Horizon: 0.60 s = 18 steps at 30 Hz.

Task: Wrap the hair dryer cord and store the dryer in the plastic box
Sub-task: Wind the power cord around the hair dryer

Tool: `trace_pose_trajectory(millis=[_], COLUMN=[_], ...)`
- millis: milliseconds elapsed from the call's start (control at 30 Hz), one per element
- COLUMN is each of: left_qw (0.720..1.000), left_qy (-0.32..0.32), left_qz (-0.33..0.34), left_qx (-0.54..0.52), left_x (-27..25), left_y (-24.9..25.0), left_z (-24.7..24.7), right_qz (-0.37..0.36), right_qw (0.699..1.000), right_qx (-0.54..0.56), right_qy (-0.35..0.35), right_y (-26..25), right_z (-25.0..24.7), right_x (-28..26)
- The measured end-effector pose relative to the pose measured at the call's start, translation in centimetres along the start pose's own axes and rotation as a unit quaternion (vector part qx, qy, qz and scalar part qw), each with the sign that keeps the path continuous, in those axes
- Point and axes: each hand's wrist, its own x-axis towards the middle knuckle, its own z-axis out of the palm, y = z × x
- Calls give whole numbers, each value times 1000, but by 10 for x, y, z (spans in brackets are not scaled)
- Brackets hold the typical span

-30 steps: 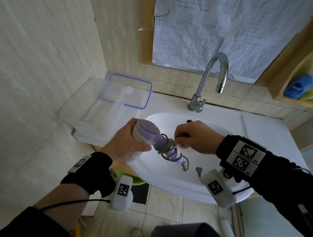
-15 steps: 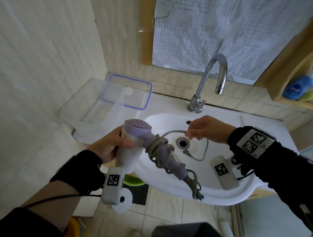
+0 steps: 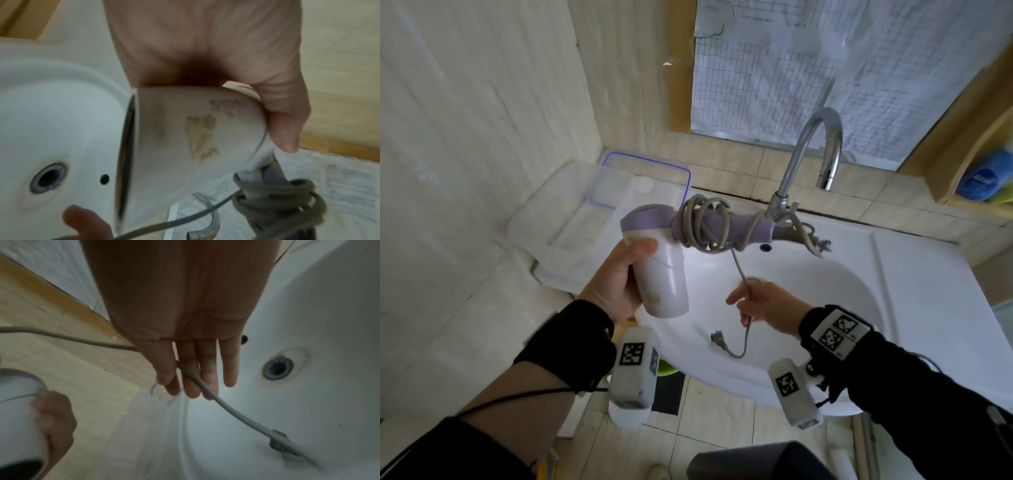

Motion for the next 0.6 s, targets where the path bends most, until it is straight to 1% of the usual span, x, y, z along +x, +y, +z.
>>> trace_pose_trajectory(millis=[67,133,200,267,333,400,600], left_qw=[999,994,986,975,963,950,908], left_qy=[18,41,63,86,113,138,113], left_qz=[40,78,106,125,130,123,97], left_qx=[19,63,112,162,207,252,392], left_x=[3,6,8,11,12,13,13], left_y=[1,3,6,9,9,7,-2], left_z=[4,7,9,8,5,1,-11], right_qz=[6,8,7,-1,-13,-18,-55], right_qw=[1000,997,993,987,975,966,954], right_qx=[-29,-71,-101,-149,-207,-241,-283], right_qy=[-10,-39,-63,-69,-83,-94,-75], right_y=[3,2,-3,-9,-16,-21,-38], right_z=[8,12,14,13,10,5,-16], right_x=[1,0,-3,-6,-9,-11,-11])
